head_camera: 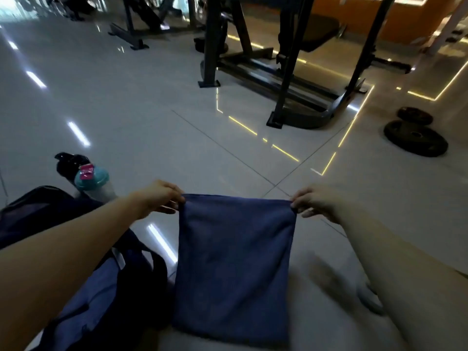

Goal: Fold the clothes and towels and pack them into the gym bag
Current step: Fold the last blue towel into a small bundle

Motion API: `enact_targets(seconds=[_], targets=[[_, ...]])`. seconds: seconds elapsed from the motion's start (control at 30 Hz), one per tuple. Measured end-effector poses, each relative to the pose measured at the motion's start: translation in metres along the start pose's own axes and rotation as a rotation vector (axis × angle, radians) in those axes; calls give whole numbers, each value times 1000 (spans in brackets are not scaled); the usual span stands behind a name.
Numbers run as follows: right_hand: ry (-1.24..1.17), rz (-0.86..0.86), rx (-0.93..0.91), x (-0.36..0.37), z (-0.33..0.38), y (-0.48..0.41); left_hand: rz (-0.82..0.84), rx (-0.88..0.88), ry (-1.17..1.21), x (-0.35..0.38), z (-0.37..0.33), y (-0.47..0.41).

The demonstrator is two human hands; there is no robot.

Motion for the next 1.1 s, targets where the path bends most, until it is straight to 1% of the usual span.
enact_targets(seconds=[0.07,0.13,0.23,0.3,0.4,0.5,0.6,0.7,0.8,0.93,1.1], targets=[[82,-93,52,7,-33,-28,-75,-14,-52,12,28,-28],[85,-161,88,12,-60,-49,-130,-21,-66,22,49,-53],[-104,-187,150,20,-89,-72,-195,-18,-9,27,59,-84],[-206,-195,165,23,-95,-87,-201,-41,64,30,59,-102],[-345,-253,152,16,-94,-110,-197,-86,221,31,56,-125],[-499,-288,178,8,-91,-132,-219,-107,361,26,49,-146],[-552,-330,166,0,-82,-150,-202,-129,450,22,42,-159],[-545,-410,83,-14,-68,-156,-249,-107,517,14,33,-163],[-524,-459,34,-19,-60,-149,-296,-75,496,9,30,-159],[-510,-486,37,-9,-71,-125,-276,-68,426,19,35,-135],[-610,-492,68,12,-92,-89,-261,-63,418,31,55,-97]])
Point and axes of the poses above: each hand's wrist, its own y-axis away from the middle knuckle, its own x-axis out of the palm, z = x × y, the point moved 10 cm from there along -y, towards the middle knuckle, and after that the axes turned 10 degrees about z, right-handed, at the moved point
